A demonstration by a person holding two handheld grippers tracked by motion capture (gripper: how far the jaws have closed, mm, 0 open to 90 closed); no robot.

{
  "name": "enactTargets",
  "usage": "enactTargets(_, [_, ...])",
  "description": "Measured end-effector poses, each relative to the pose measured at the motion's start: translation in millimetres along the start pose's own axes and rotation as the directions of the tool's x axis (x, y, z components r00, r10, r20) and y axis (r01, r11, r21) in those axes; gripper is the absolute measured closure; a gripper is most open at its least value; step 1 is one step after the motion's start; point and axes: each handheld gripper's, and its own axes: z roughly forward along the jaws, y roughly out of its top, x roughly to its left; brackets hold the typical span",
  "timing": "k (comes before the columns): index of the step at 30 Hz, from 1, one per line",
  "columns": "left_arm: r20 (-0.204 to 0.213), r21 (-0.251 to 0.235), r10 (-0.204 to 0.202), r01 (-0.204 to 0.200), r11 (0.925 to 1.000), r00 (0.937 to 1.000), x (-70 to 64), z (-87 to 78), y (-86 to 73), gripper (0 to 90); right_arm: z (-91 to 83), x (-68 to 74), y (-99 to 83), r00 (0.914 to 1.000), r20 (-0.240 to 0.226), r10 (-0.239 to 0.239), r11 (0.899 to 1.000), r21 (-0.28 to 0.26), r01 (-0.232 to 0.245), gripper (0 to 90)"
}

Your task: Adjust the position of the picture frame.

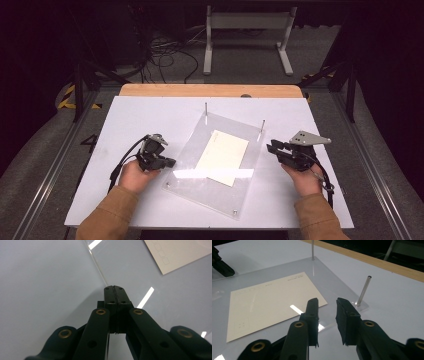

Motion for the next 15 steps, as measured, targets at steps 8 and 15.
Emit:
enactTargets(8, [0.041, 0.019, 0.051, -0.052, 0.9985, 0.9978, -18.8, 8.2, 5.2, 89.8, -0.4, -4.5, -1.8, 0.9996, 0.012, 0.024, 0.999, 0.03, -0.024, 82.3])
enactTargets(15, [0.064, 0.029, 0.083, -0.085, 0.996, 0.9945, -28.5, 12.8, 8.9, 89.7, 1.6, -6.9, -3.0, 0.9991, 0.026, 0.032, 0.997, 0.065, -0.034, 89.2])
